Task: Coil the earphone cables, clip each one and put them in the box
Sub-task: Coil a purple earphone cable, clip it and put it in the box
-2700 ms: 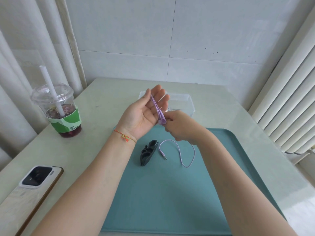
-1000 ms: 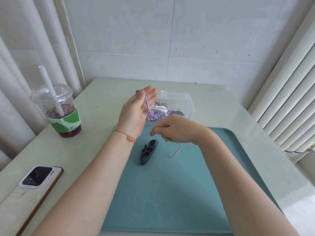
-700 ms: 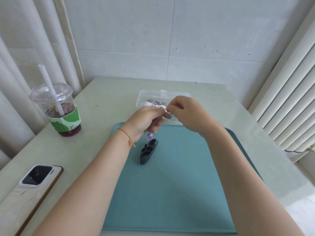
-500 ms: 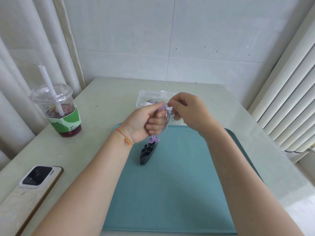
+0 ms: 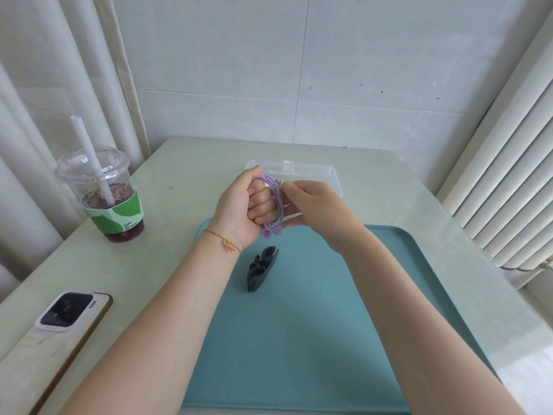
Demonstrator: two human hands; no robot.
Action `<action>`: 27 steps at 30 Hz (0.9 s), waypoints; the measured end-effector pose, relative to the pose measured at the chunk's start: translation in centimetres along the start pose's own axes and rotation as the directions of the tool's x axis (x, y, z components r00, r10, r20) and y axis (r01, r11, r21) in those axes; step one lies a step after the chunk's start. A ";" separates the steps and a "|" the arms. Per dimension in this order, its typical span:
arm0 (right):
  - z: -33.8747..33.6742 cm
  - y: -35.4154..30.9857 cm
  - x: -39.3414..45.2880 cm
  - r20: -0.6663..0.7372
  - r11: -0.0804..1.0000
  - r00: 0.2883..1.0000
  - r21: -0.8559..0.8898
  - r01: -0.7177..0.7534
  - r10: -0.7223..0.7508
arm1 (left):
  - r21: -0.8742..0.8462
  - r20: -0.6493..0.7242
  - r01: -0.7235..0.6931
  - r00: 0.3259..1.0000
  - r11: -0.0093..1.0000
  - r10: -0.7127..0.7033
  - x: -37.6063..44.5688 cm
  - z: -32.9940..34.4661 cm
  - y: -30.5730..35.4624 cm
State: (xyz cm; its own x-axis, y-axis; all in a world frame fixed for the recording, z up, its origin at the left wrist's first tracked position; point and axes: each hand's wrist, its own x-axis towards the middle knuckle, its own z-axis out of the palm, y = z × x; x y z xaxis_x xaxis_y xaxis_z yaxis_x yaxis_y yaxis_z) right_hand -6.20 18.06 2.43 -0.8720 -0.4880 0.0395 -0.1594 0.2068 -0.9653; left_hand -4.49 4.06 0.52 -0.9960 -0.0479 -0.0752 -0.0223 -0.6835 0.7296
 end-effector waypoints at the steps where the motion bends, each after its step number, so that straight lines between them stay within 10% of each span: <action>1: 0.1 0.1 0.0 0.003 0.999 1.000 -0.028 0.019 -0.019 | -0.001 -0.008 -0.012 1.000 1.000 0.012 0.0 0.0 -0.1; 27: -0.4 0.2 0.0 -0.198 0.988 0.975 -0.129 0.081 -0.105 | 0.669 -0.031 -0.072 0.992 0.740 0.124 0.5 -0.2 -1.1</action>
State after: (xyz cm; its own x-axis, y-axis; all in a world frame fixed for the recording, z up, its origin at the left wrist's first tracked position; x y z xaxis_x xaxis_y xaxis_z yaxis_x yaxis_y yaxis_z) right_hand -6.39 18.42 2.35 -0.9247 -0.3294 0.1911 -0.2874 0.2742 -0.9177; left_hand -4.91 4.62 -0.50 -0.9879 -0.1553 -0.0051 -0.0029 -0.0145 0.9999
